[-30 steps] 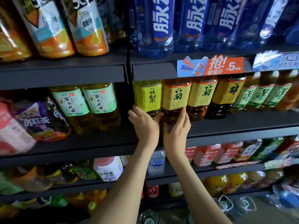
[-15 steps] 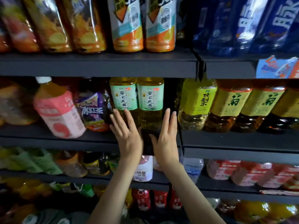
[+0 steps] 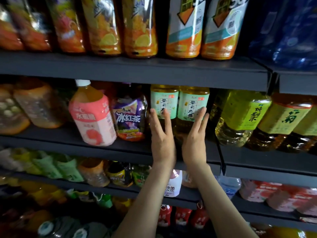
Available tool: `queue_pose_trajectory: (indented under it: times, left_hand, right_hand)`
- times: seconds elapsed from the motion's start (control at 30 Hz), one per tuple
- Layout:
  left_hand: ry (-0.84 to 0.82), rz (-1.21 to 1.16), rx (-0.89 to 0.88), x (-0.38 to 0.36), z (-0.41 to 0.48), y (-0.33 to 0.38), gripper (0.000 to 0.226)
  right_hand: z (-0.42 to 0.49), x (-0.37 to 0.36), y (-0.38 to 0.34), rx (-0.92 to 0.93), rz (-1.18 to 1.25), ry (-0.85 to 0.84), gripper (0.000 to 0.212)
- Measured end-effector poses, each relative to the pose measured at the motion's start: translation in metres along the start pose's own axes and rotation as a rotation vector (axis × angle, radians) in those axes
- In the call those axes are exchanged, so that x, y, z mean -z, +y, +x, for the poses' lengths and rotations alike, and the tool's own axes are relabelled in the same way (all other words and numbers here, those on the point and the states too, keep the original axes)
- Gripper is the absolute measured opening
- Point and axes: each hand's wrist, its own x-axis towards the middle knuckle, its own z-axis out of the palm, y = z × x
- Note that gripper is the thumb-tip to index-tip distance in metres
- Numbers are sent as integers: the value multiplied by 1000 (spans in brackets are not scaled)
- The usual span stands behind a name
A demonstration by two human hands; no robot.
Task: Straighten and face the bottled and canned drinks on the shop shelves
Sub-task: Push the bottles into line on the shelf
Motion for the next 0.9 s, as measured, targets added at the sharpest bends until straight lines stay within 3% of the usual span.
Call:
queue_pose_trajectory:
  times: [0.17, 0.33, 0.43, 0.57, 0.67, 0.8, 0.9]
  left_hand:
    - [-80, 25, -121, 33, -7, -21, 62]
    - [47, -7, -79, 85, -12, -80, 72]
    - [47, 33, 8, 108, -6, -135, 85]
    - [-150, 36, -47, 121, 17, -185, 107]
    - [-220, -22, -106, 124, 25, -190, 105]
    - [-255, -119, -64, 124, 27, -186, 74]
    - [-235, -105, -49, 119, 27, -180, 85]
  right_hand:
    - [-24, -9, -24, -3, -118, 88, 108]
    - [-57, -53, -86, 205, 42, 32, 72]
    - [-63, -85, -110, 194, -2, 2, 83]
    - [-59, -113, -132, 91, -119, 47, 94]
    - [-56, -120, -140, 57, -196, 73, 104]
    - [-54, -127, -137, -5, -257, 68, 102]
    - [-52, -129, -133, -57, -228, 33, 96]
